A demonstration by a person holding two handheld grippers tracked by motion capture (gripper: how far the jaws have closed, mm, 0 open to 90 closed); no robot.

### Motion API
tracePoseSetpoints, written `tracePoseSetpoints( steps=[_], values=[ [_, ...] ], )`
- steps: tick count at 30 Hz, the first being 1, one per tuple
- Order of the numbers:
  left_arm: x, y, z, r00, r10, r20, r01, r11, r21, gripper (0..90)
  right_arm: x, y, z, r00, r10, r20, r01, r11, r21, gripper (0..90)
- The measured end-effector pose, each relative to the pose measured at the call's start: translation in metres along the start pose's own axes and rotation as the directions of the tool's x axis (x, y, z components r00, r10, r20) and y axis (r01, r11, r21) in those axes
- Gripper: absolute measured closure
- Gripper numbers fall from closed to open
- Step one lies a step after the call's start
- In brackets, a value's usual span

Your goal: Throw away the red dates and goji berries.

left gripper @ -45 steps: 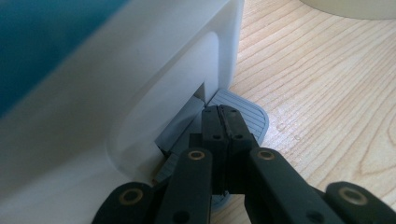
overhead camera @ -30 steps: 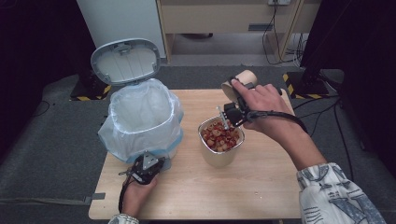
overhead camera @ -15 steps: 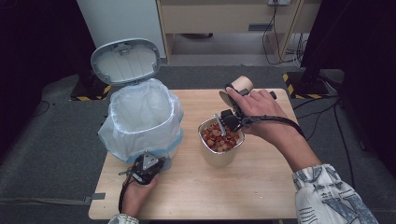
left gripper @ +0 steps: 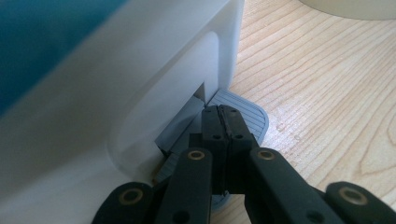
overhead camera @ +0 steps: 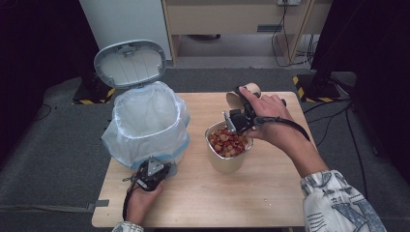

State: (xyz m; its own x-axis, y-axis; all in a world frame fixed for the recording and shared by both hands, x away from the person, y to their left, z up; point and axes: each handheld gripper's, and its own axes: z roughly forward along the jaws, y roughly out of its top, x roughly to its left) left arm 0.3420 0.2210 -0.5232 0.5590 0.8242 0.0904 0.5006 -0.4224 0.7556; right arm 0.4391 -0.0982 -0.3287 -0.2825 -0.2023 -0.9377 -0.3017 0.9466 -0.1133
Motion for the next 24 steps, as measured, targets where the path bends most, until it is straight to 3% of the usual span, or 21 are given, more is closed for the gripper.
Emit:
tracePoseSetpoints(
  steps=[3,6,9,12,24],
  values=[
    [0.0,0.0,0.0,1.0,0.0,0.0,0.0,1.0,0.0,88.6,-0.001,-0.002,0.001,0.9971,0.073,-0.02,-0.074,0.997,-0.025,31.2],
    [0.0,0.0,0.0,1.0,0.0,0.0,0.0,1.0,0.0,88.7,-0.004,-0.005,0.002,0.9832,0.177,-0.046,-0.179,0.982,-0.054,31.3],
    [0.0,0.0,0.0,1.0,0.0,0.001,0.0,1.0,0.0,88.6,-0.007,-0.007,0.002,0.9744,0.217,-0.061,-0.22,0.974,-0.06,31.2],
    [0.0,0.0,0.0,1.0,0.0,0.001,0.0,1.0,-0.001,88.6,-0.009,-0.009,0.001,0.9598,0.271,-0.073,-0.276,0.959,-0.071,31.3],
    [0.0,0.0,0.0,1.0,-0.001,0.001,0.001,1.0,-0.001,88.6,-0.009,-0.013,0.002,0.9536,0.289,-0.084,-0.295,0.953,-0.068,31.2]
  ],
)
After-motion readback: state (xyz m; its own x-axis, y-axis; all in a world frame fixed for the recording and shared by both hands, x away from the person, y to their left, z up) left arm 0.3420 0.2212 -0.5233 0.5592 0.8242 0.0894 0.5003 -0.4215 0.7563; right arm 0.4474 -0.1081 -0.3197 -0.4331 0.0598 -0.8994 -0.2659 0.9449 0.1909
